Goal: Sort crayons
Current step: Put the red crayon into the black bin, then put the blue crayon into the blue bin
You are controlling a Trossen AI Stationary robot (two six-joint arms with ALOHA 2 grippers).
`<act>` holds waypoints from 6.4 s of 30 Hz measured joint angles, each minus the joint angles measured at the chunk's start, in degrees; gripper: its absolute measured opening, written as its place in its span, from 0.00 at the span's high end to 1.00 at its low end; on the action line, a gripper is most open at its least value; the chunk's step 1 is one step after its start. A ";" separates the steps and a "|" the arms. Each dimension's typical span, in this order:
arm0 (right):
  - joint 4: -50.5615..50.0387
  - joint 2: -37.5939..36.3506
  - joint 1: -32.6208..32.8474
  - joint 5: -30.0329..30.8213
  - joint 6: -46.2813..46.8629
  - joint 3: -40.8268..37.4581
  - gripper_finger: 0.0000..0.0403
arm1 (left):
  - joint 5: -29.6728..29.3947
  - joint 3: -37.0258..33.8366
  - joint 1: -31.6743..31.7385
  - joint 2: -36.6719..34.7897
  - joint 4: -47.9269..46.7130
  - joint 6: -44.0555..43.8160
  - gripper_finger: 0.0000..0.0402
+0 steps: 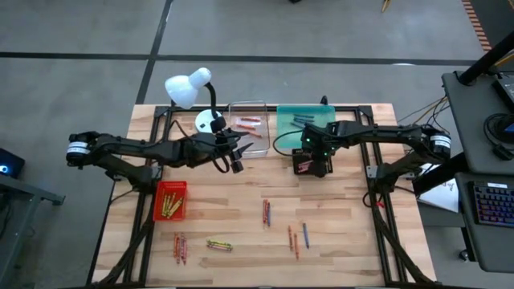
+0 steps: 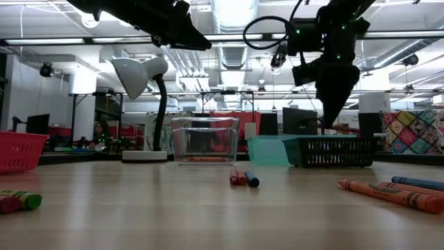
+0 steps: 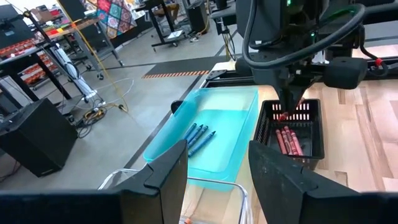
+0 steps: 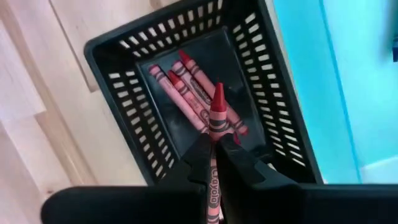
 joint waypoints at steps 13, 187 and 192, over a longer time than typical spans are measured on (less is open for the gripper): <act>7.99 0.00 0.00 2.84 -7.18 -1.83 0.97 | 0.00 -0.02 0.00 0.02 0.01 -0.11 0.62; -4.30 22.02 37.11 14.79 56.99 23.25 0.97 | 8.64 0.37 -26.27 -3.69 -5.88 -11.09 0.62; -3.58 17.57 31.24 19.77 47.91 23.31 0.97 | 6.02 0.37 -26.27 -3.67 -6.02 -11.09 0.62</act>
